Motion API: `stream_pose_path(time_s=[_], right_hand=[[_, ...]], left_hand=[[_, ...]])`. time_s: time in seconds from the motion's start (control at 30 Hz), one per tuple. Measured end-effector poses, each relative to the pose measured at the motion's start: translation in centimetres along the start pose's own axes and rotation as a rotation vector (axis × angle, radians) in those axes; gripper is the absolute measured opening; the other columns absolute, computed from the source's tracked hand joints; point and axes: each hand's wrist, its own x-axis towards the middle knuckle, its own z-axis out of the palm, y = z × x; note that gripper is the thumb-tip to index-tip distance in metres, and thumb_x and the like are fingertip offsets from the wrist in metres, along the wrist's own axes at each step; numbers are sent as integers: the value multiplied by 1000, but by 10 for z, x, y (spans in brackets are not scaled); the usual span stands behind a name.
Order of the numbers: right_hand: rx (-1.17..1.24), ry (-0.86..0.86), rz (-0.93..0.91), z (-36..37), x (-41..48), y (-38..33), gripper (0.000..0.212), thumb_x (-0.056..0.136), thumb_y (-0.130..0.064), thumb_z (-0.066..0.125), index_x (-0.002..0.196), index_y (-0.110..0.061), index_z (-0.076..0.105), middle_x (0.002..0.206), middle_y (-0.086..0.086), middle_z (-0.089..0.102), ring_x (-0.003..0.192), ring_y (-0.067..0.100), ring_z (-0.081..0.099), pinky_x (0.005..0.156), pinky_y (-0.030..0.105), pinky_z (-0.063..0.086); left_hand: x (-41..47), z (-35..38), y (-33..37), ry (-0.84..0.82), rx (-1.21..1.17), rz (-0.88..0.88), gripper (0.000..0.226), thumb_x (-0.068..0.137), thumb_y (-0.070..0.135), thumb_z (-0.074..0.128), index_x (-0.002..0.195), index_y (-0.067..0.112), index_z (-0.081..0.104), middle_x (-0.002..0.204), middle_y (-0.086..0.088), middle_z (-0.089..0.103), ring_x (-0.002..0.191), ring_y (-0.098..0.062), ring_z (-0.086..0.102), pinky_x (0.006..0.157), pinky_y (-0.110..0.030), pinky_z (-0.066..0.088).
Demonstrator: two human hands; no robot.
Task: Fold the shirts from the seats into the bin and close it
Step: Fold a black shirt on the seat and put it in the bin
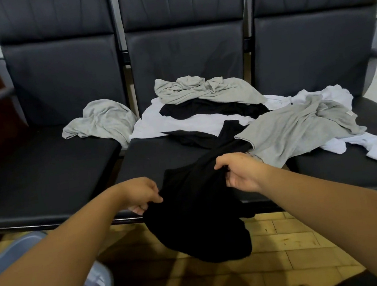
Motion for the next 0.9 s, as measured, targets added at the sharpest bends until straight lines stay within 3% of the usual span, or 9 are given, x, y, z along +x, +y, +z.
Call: stream_pose_path(time_s=[0.1,0.2,0.33,0.5,0.6,0.67,0.77,0.83,0.9], right_hand=[[67,110,42,-1,4,1,13,89,0,56,99,-1,64,97,12,68,78,26,68,71,37,60],[151,260,81,-12,17,2,24,94,-15,57,116,-8,62,108,12,72,91,29,73,77,44,61],[130,301,183,-18,22,2,48,80,-17,68,127,-15,58,103,16,75,84,37,75,73,55,59],[-53,180,259,-21,16,-3,27,87,-12,64,112,-3,70,101,15,76,95,33,73,92,49,56],[-135,99,171,-19,10,-7,26,87,-11,66,111,-2,71,102,16,76,97,33,72,93,48,56],[-117,13,106,-15,4,-11,28,86,-11,66,112,0,72,109,16,74,102,33,71,96,44,55],[48,-122,-3,-7,-3,-16,22,86,-12,65,104,-1,72,112,17,71,105,34,68,97,43,54],[163,-157,-36,0,-9,-20,14,86,-13,62,94,-6,71,109,18,69,102,33,68,95,43,55],[235,-168,-27,5,-15,-23,24,87,-15,60,105,-5,71,116,18,68,104,32,68,93,43,56]], left_hand=[[13,9,14,215,46,79,21,97,31,63,94,11,57,81,-5,58,66,-15,56,55,-24,48],[31,19,30,430,87,130,32,93,38,66,106,10,56,105,-8,62,83,-16,56,64,-28,43],[55,34,42,430,89,56,62,87,42,74,127,2,49,124,-15,55,110,-30,59,88,-36,51],[64,35,47,319,154,30,36,92,32,71,108,1,65,105,-13,65,96,-27,62,77,-32,48],[60,20,38,313,-116,37,34,97,28,64,119,3,62,118,-12,63,109,-28,61,94,-35,49],[47,5,27,302,-503,55,37,99,19,61,132,4,55,132,-14,61,118,-32,60,102,-45,50],[15,-13,9,235,-956,98,23,102,7,52,124,6,59,125,-11,67,112,-30,65,85,-45,55],[0,-22,-4,287,-1065,128,15,102,5,50,113,5,61,120,-9,68,103,-27,66,79,-42,55],[-12,-29,-13,345,-1125,147,12,102,5,51,108,7,61,118,-10,67,100,-25,67,83,-40,55]])
